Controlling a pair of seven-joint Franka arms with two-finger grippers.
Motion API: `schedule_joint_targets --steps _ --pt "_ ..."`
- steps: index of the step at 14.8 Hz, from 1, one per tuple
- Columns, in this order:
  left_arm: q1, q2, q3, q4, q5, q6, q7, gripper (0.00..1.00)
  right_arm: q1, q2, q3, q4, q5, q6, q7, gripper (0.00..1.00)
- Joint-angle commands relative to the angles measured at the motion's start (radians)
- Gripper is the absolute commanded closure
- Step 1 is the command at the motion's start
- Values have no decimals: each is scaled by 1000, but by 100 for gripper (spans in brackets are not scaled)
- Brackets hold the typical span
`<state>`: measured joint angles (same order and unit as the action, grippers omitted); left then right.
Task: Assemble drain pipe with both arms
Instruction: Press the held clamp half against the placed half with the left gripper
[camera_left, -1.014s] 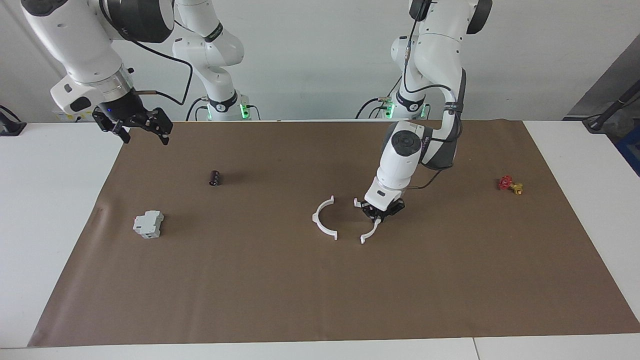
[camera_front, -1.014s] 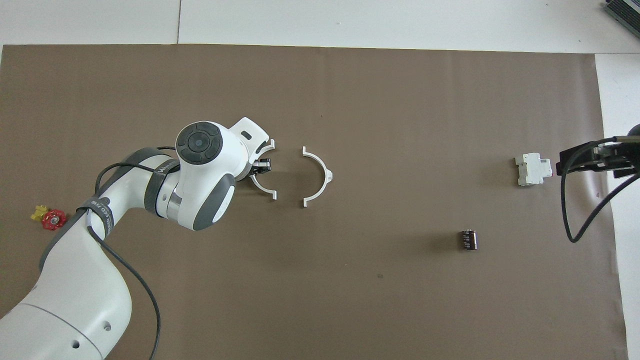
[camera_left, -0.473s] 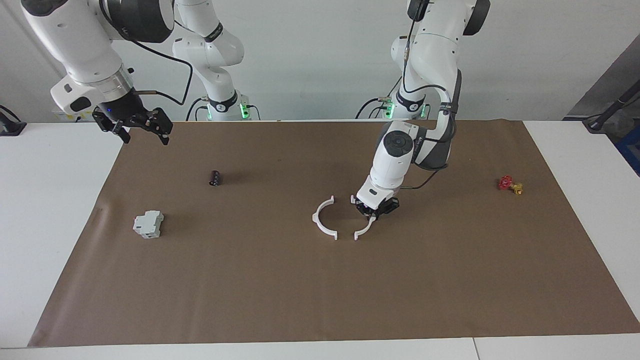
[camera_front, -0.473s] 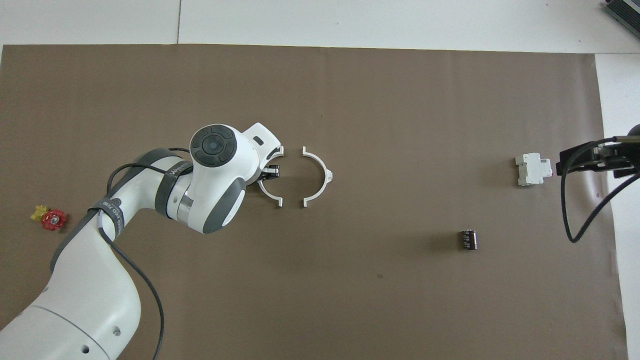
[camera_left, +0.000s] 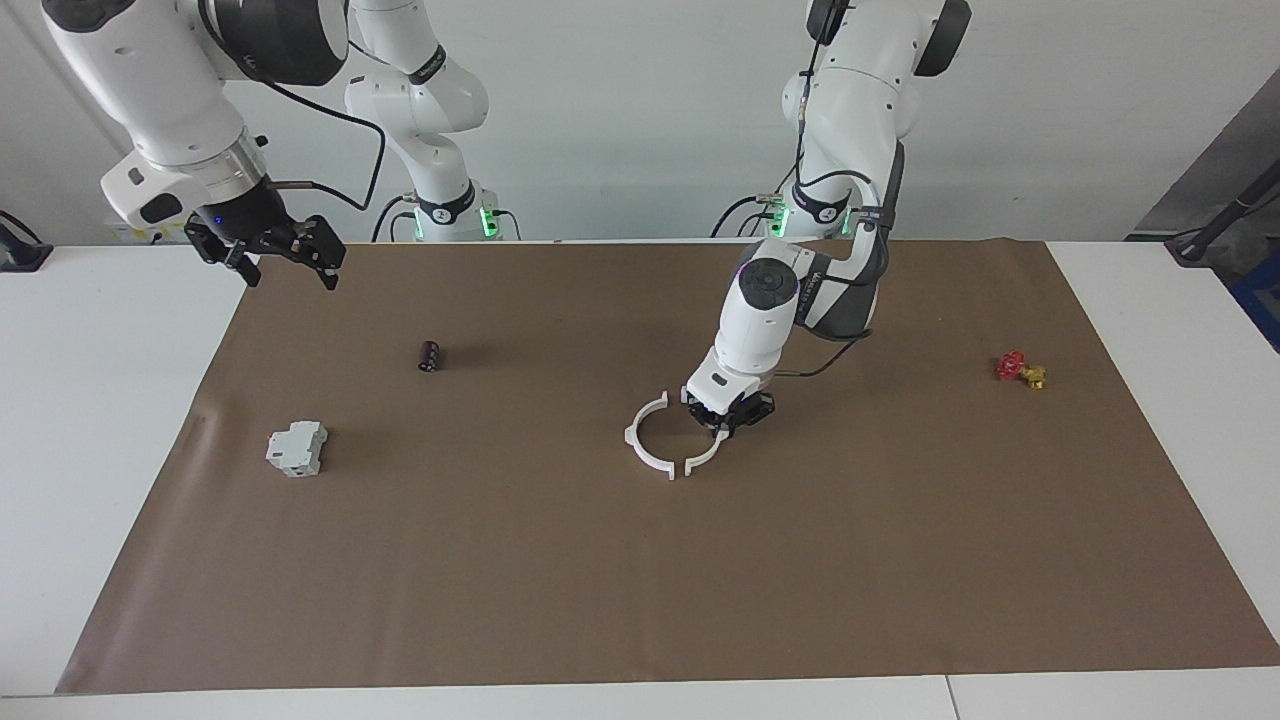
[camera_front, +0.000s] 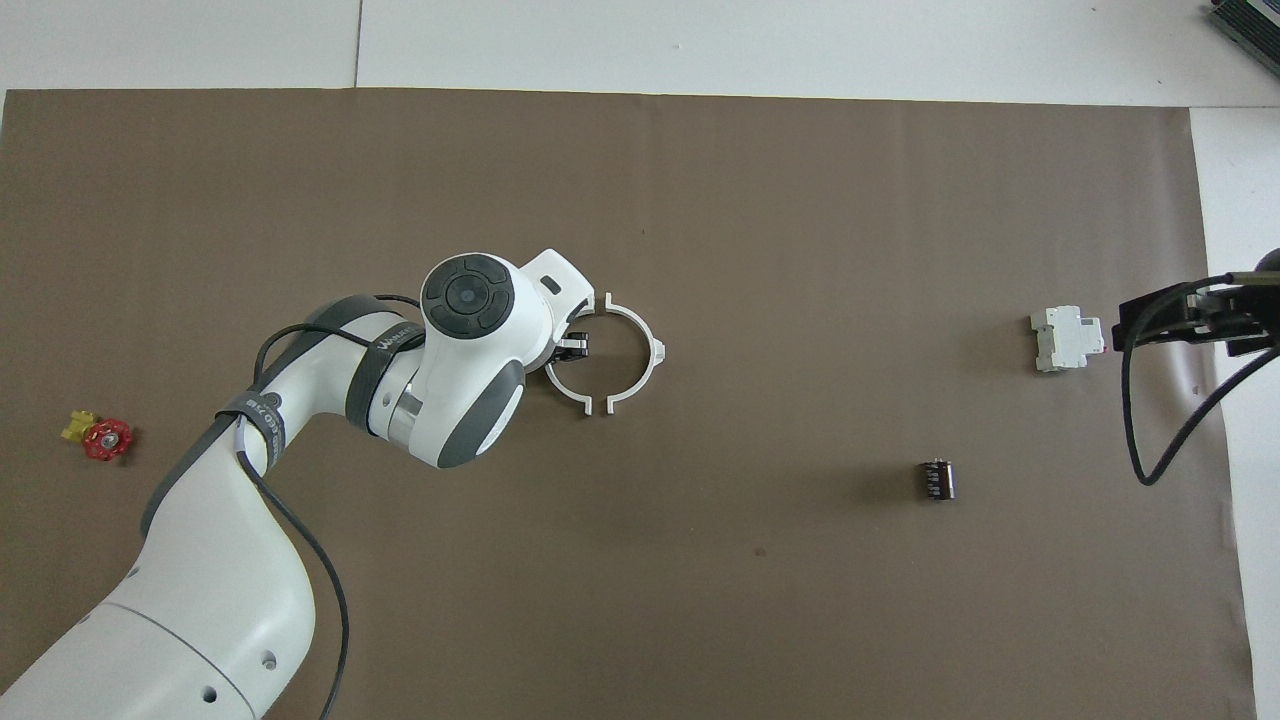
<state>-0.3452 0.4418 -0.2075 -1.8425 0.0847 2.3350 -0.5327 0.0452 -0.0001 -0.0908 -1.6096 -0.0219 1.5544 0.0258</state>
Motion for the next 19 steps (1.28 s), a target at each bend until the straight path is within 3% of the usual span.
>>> schedule_joint_targets --steps 1,13,16,17,19 --pt "-32 52 14 55 23 -28 -50 100 -7 -23 3 -30 -3 24 -21 0" --pt "-31 54 16 57 21 -19 -58 100 -7 -23 3 -30 -3 24 -21 0" --pt "-31 54 16 57 21 -19 -61 73 -7 -23 3 -30 -3 24 -21 0" --pt "-31 54 16 57 21 -17 -61 72 -7 -23 3 -30 -3 24 -21 0" --pt "-31 54 16 57 21 -17 -62 58 -7 -23 3 -30 -3 24 -21 0"
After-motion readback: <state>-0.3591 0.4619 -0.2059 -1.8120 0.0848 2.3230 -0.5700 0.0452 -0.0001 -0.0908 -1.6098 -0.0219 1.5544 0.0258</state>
